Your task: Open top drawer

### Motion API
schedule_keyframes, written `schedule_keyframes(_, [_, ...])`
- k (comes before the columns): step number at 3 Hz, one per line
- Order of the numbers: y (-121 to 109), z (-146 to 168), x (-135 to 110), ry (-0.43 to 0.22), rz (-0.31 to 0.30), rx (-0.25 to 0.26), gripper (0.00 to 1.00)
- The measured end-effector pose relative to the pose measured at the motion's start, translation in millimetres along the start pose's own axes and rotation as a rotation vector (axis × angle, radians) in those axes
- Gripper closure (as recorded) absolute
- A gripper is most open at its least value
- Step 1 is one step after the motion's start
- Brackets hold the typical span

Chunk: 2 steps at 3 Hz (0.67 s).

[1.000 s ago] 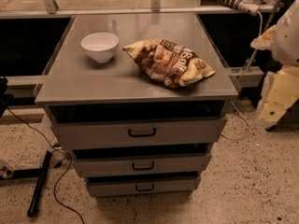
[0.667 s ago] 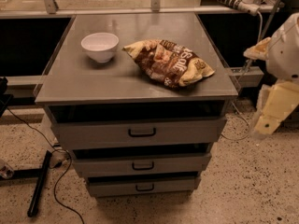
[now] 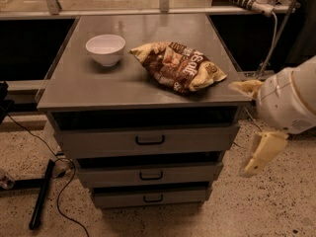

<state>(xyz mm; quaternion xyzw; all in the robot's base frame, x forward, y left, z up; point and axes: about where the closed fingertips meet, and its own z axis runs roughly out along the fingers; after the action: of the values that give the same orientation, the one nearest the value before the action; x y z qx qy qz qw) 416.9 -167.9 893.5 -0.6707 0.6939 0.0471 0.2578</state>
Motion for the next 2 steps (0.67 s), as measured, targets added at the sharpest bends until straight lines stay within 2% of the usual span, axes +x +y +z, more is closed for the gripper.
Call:
schedule_keyframes(1, [10.4, 35.4, -6.0, -0.135, -0.064, -0.007, 0.00])
schedule_keyframes(2, [10.4, 35.4, -6.0, -0.135, -0.064, -0.007, 0.00])
